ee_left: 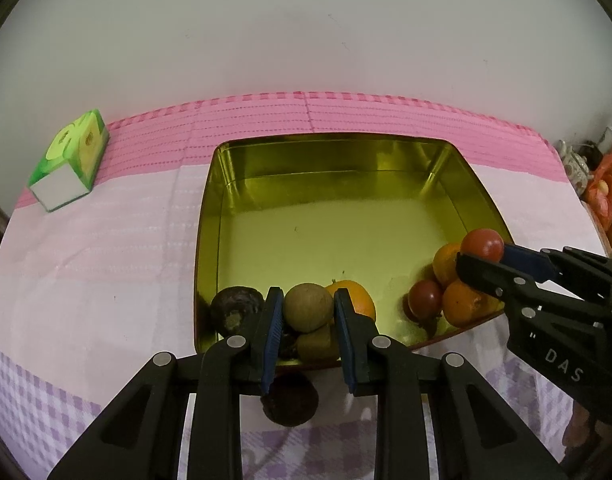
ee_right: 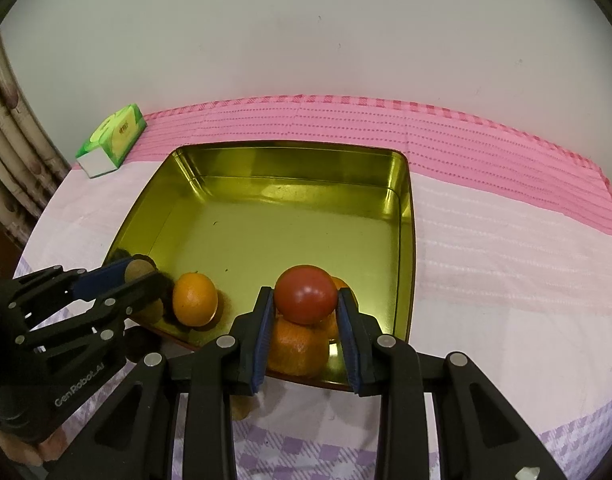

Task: Organize fruits
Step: 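Open right gripper to release the tomato in the tin while left releases the round fruit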

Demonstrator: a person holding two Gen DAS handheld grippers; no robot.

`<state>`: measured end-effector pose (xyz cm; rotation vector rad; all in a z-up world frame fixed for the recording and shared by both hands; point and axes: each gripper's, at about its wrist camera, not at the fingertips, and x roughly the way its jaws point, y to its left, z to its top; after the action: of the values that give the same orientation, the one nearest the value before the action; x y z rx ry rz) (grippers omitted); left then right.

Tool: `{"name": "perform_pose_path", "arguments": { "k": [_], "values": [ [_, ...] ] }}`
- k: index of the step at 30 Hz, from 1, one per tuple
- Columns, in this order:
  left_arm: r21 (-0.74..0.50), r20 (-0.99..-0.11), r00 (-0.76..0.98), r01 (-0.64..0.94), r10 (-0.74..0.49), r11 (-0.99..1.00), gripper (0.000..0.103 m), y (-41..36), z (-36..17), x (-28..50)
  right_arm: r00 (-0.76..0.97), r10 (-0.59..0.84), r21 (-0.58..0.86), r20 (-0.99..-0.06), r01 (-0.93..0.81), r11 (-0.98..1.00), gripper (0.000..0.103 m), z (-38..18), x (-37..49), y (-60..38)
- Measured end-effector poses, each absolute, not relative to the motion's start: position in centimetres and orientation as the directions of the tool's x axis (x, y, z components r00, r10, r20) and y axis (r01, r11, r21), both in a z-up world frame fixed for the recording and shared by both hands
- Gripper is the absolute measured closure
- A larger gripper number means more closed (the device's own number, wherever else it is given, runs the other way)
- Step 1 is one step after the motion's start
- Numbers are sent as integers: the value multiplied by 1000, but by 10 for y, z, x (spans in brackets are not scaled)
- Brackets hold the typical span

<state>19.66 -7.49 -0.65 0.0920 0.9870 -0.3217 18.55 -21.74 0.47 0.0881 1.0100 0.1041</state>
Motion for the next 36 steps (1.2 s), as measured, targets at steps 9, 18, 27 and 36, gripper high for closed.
{"name": "perform_pose_path", "arguments": {
  "k": [9, 18, 27, 36],
  "values": [
    [-67, -831, 509, 307, -224, 949, 75, -73, -5, 194, 531, 123, 117, -838, -46, 992, 73, 5, 185, -216],
    [-68, -829, 512, 306, -225, 949, 75, -67, -3, 190, 539, 123, 119, -834, -42, 992, 68, 7, 181, -218],
    [-71, -830, 512, 293, -219, 954, 70, -58, 8, 178, 560, 127, 133, -818, -30, 991, 65, 18, 164, -224],
    [-81, -809, 543, 274, -224, 958, 69, -35, 25, 151, 575, 149, 144, -805, -55, 988, 64, 25, 126, -216]
  ]
}}
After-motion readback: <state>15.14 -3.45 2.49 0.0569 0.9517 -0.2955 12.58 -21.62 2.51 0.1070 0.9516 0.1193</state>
